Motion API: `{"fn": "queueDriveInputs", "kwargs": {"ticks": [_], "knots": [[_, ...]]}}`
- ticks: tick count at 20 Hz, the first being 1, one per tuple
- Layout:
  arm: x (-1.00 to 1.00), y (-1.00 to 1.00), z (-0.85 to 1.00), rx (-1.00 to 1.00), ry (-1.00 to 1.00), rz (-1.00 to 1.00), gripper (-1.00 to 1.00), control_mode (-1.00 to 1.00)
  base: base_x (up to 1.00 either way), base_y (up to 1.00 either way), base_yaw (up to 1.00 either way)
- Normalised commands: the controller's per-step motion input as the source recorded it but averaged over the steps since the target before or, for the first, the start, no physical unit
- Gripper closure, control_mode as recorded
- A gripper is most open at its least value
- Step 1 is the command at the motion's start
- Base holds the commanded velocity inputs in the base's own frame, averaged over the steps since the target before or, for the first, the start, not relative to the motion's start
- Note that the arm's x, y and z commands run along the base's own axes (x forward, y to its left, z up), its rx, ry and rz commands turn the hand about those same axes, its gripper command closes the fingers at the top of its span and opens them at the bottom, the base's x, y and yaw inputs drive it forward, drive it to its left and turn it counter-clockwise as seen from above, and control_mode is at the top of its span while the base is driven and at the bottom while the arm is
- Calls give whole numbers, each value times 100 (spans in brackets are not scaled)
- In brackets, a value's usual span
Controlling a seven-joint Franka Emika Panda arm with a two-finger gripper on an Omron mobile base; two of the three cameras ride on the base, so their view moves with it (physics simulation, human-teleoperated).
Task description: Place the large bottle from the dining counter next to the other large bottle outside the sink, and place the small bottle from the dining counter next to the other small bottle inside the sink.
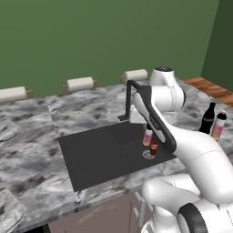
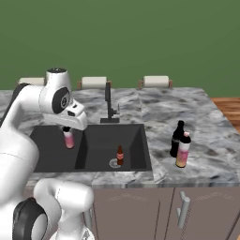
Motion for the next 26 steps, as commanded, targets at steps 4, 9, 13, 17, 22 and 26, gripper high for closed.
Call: {"fn": "queueDriveInputs", "kwargs": {"ticks": [4, 9, 13, 17, 22, 26], "knots": [[49, 0, -43, 0, -12, 0, 100, -100, 0, 0, 0], [27, -2, -12, 0, -8, 5, 100, -100, 0, 0, 0], [13, -10, -13, 0, -7, 5, 100, -100, 0, 0, 0], [19, -8, -32, 0, 2, 0, 100, -100, 0, 0, 0], [28, -1, -42, 0, 6, 0, 100, -100, 0, 0, 0], [46, 0, -38, -1, 10, 0, 100, -100, 0, 0, 0]]}}
